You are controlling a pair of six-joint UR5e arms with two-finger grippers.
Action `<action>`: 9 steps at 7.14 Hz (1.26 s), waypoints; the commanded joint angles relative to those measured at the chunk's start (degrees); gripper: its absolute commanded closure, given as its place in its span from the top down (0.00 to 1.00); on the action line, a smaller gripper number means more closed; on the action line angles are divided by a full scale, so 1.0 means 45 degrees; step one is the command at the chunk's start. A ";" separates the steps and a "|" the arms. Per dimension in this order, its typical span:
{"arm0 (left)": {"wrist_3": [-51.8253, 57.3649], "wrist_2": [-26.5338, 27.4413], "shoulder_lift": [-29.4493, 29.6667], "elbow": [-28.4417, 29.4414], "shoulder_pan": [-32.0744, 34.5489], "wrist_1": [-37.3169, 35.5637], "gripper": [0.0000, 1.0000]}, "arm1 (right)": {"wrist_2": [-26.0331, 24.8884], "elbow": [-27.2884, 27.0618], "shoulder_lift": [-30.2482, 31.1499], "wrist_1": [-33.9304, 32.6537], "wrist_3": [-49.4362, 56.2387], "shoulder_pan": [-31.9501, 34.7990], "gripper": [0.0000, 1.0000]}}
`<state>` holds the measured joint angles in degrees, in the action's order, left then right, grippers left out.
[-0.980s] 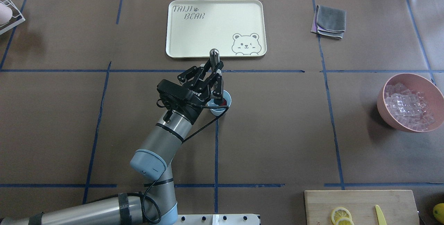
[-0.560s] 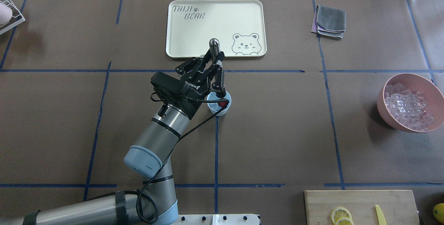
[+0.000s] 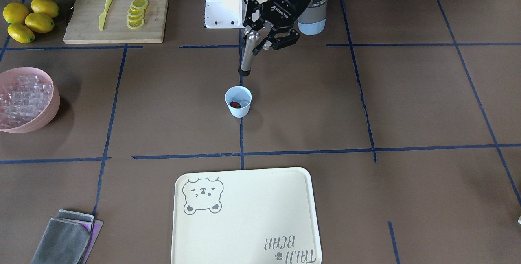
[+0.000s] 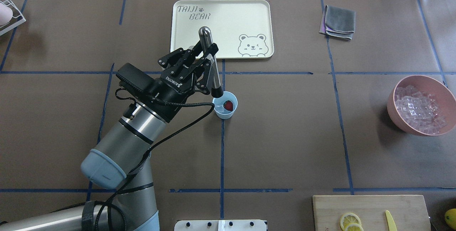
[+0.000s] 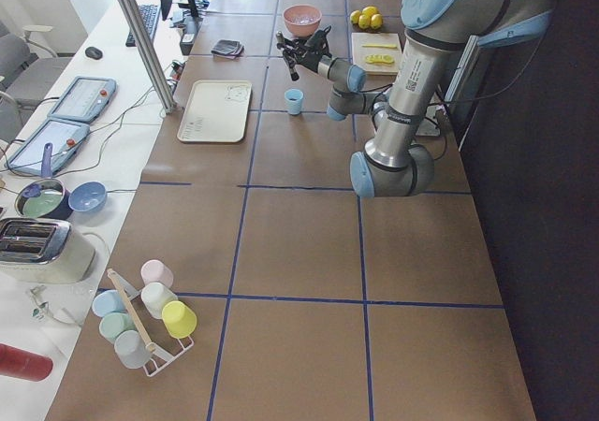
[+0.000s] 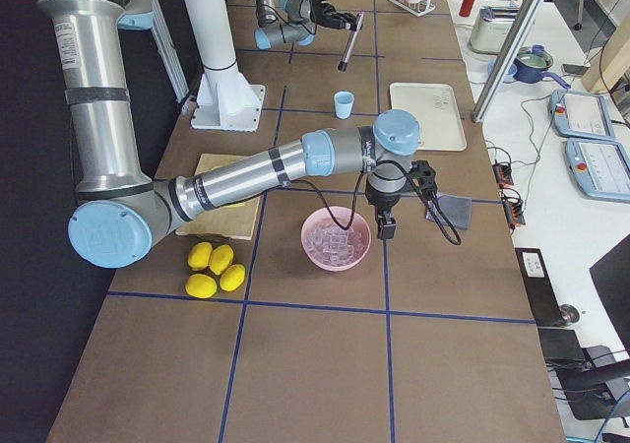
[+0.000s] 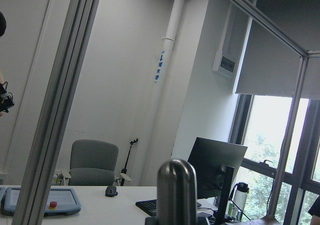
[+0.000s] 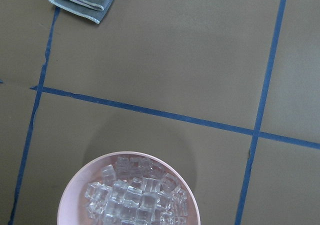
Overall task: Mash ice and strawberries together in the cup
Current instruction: 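Lift the pestle out of the cup and carry it back toward the table edge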
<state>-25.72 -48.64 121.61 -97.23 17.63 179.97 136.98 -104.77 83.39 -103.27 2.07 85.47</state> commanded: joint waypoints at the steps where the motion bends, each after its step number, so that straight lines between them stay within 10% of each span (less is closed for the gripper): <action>1: -0.0607 -0.0264 -0.1026 -0.2644 0.0375 -0.2521 0.00 | 0.0030 0.0002 0.0023 0.0000 0.0008 -0.0009 1.00; 9: -0.9686 -0.7288 -0.3332 -0.2554 0.4849 -0.8750 0.00 | 0.0186 0.0002 -0.0113 0.0000 -0.0011 -0.0009 1.00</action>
<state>-63.60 -77.57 107.55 -108.73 38.11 146.36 137.66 -104.85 83.00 -103.26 2.04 85.43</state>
